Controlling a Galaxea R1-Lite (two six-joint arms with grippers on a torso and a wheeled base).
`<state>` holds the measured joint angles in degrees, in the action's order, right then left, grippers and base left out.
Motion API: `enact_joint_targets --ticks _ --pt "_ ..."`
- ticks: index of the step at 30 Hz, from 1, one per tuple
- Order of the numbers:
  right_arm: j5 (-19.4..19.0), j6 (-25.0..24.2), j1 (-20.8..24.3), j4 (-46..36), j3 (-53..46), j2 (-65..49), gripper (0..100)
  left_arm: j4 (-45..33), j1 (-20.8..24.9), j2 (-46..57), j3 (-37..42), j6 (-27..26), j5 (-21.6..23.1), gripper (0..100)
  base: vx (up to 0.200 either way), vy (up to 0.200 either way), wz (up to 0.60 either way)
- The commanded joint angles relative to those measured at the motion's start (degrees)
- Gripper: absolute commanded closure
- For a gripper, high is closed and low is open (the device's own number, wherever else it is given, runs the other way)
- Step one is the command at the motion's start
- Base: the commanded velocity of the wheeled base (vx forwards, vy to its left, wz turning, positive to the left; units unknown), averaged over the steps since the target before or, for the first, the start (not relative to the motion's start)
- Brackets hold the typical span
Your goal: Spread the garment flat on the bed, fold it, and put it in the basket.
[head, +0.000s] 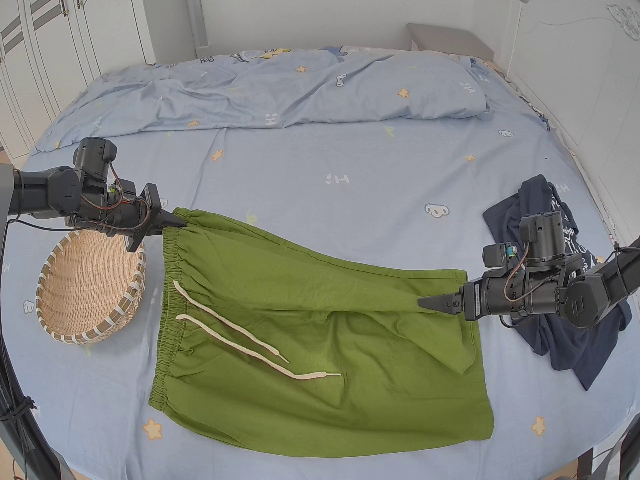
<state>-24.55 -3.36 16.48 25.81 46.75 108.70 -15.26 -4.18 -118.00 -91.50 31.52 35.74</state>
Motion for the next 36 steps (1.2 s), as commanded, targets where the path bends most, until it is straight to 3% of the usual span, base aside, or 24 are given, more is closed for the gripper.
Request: enact_joint_targets --ticks 1,14,31,32,36 --pt "-2.61 -1.73 -1.89 -0.06 1.15 0.11 0 -0.03 -0.04 -0.03 0.01 0.03 0.03 100 0.0 0.0 0.0" --pt "-3.75 -2.44 -5.06 -0.14 2.38 1.69 0 -0.03 -0.21 -0.12 -0.08 0.03 0.03 100 0.0 0.0 0.0" --pt "-3.75 -2.44 -5.06 0.21 3.0 5.2 0 -0.03 -0.3 0.06 -0.08 0.03 0.03 100 0.0 0.0 0.0" --pt "-3.75 -2.44 -5.06 0.21 3.0 5.2 100 -0.03 -0.3 0.06 -0.08 0.03 0.03 100 0.0 0.0 0.0" --pt "-3.66 -2.44 -5.41 0.3 3.26 5.11 100 -0.03 -0.21 0.06 -0.08 0.03 0.03 100 0.0 0.0 0.0"
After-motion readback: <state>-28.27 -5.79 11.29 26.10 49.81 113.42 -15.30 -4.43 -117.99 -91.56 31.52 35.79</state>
